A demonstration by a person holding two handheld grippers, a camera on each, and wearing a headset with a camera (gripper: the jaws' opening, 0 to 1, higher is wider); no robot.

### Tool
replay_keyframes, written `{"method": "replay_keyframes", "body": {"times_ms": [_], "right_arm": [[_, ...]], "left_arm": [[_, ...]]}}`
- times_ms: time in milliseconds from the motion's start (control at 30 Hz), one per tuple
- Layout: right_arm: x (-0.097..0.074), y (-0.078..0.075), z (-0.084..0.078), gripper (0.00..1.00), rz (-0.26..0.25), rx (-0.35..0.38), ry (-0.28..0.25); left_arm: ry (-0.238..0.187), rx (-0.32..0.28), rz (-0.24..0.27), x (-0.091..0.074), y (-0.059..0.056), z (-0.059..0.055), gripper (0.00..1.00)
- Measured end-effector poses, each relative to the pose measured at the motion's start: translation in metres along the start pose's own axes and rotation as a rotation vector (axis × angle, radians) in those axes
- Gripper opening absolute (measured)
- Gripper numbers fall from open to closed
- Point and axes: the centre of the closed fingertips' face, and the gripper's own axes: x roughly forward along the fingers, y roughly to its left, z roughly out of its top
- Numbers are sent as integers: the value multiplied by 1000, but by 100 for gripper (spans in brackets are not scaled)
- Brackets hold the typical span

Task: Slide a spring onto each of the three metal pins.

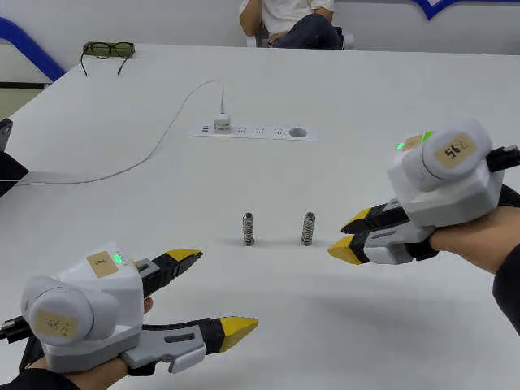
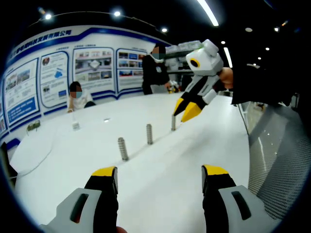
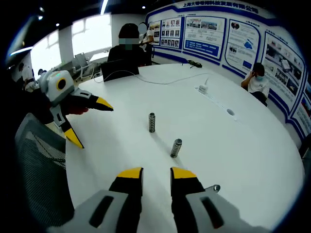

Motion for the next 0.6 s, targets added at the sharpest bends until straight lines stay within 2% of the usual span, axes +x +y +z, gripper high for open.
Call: {"method": "replay_keyframes", "body": {"times_ms": [333, 600], "right_arm": [[-26, -17, -15, 25, -43, 36, -53], [-37, -25, -30, 27, -65, 64, -88]], "left_arm": [[8, 5, -8, 3, -2, 2, 72], [8, 6, -8, 4, -2, 5, 72]]}}
